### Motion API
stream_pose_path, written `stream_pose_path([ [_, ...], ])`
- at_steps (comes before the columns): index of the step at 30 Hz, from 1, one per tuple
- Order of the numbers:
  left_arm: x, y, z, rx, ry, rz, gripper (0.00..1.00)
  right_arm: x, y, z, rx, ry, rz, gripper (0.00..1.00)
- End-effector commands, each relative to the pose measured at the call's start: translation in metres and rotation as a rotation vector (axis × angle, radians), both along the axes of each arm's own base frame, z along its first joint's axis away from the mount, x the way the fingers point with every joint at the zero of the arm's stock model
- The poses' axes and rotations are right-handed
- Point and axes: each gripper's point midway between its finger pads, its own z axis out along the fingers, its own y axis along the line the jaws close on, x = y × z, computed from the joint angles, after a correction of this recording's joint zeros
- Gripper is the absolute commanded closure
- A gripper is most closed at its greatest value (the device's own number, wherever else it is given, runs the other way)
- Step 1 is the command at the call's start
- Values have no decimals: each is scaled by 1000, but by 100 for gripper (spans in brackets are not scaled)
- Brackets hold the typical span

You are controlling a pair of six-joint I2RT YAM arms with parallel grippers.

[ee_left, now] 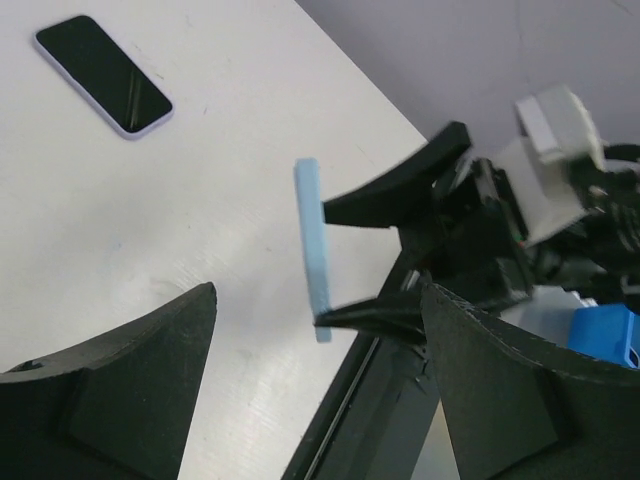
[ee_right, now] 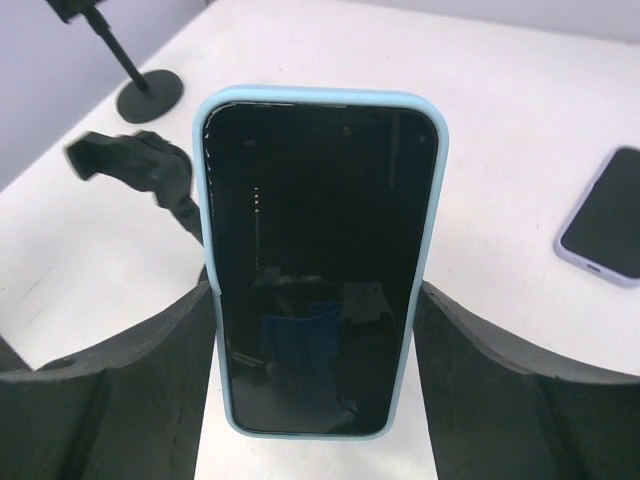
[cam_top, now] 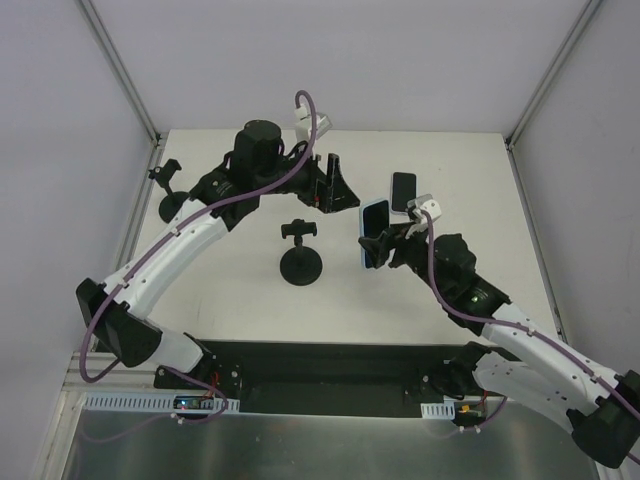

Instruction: Place the phone on the phone stand

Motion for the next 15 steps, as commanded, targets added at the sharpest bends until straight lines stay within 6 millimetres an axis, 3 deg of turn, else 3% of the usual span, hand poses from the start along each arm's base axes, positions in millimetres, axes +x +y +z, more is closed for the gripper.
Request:
stream_pose_path([
  [1, 10, -16, -1, 39, 7, 20, 19, -15, 2, 70, 82, -156, 47, 99],
  [6, 4, -36, -4, 56, 7, -23, 30, -26, 1, 90, 113, -200, 58, 99],
  [13, -10, -51, -19, 82, 40, -88, 37, -29, 7, 102, 109, -219, 63, 99],
  [15, -13, -52, -22, 90, 44, -95, 45, -31, 10, 103, 112, -219, 66, 99],
])
